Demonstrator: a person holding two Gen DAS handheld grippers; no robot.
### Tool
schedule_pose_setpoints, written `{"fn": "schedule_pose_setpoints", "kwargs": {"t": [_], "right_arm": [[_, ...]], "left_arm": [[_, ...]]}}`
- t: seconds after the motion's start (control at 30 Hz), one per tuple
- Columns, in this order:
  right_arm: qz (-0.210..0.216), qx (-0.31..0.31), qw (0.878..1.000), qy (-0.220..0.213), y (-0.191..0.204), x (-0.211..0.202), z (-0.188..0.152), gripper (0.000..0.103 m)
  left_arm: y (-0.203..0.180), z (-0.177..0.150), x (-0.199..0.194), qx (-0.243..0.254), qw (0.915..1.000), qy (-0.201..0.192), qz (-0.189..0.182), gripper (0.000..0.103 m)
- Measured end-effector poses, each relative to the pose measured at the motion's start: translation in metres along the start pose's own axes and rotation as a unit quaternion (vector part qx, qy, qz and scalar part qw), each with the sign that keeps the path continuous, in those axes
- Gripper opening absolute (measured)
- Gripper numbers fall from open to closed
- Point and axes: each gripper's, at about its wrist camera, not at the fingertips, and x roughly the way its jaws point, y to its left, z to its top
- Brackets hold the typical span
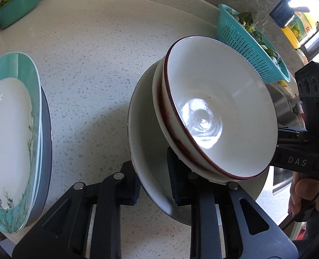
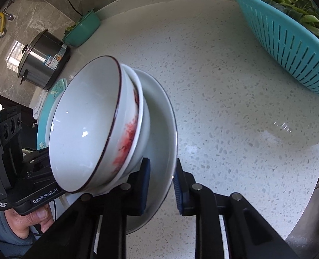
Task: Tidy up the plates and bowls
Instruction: 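Close both grippers on the rim of the plain white plate, then lift the white plate with nested bowls and carry it over the teal plates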
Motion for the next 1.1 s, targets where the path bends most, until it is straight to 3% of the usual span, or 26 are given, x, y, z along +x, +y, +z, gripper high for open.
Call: {"fn": "schedule_pose_setpoints", "kwargs": {"t": [0.4,1.1], "right_arm": [[-0.018,0.0,1.0,-0.012,0.005,-0.005,-0.003,0.022],[-0.025,0.001,0.999,-0.034,0.006,-0.029,-0.002,0.022]], "left_arm": [[-0.003,0.001,-0.004,0.021,0.9996,-0.006,0.018,0.016],[-0.009,0.0,-0.031,0.025,0.9993,-0.026,0.008,0.014]]}}
